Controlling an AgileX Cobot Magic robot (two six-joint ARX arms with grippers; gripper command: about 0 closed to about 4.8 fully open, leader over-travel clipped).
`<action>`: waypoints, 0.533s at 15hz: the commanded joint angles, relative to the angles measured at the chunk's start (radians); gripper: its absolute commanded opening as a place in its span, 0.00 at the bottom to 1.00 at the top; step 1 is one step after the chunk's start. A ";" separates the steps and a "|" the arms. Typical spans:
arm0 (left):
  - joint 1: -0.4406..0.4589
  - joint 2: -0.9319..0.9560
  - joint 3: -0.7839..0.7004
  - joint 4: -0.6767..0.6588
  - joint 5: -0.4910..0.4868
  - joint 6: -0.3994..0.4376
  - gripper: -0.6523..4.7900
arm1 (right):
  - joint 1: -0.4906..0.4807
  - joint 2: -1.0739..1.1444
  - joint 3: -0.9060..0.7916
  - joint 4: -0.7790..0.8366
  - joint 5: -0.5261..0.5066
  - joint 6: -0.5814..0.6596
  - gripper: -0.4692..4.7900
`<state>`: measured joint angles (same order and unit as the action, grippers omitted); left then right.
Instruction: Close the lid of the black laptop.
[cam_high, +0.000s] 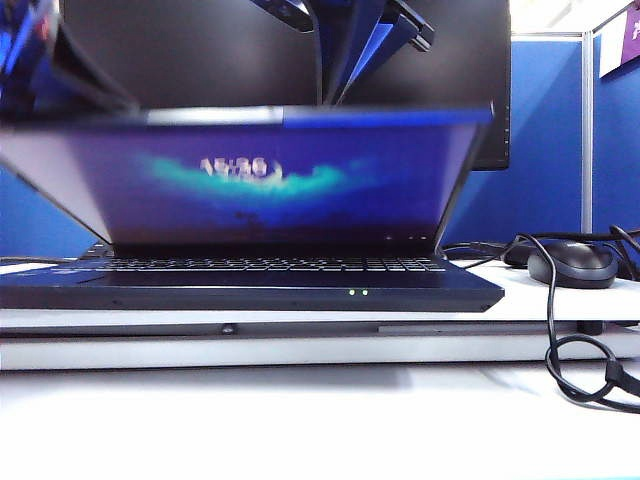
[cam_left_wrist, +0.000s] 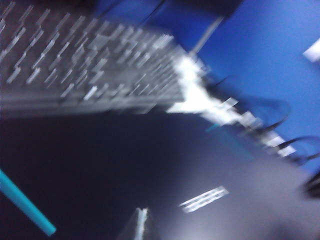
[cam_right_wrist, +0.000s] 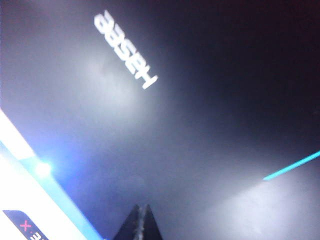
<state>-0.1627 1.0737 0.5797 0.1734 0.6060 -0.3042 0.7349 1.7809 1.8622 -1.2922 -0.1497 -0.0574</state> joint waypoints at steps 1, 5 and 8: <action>-0.023 -0.001 0.004 -0.065 -0.048 0.046 0.11 | 0.008 -0.003 0.004 0.003 -0.001 0.005 0.09; -0.031 -0.001 0.004 -0.157 -0.145 0.084 0.11 | 0.027 -0.004 0.004 0.006 -0.002 0.005 0.09; -0.031 0.000 0.003 -0.223 -0.187 0.134 0.11 | 0.050 -0.004 0.006 0.016 -0.002 0.013 0.09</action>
<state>-0.1921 1.0748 0.5804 -0.0441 0.4210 -0.1936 0.7750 1.7809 1.8626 -1.2903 -0.1497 -0.0494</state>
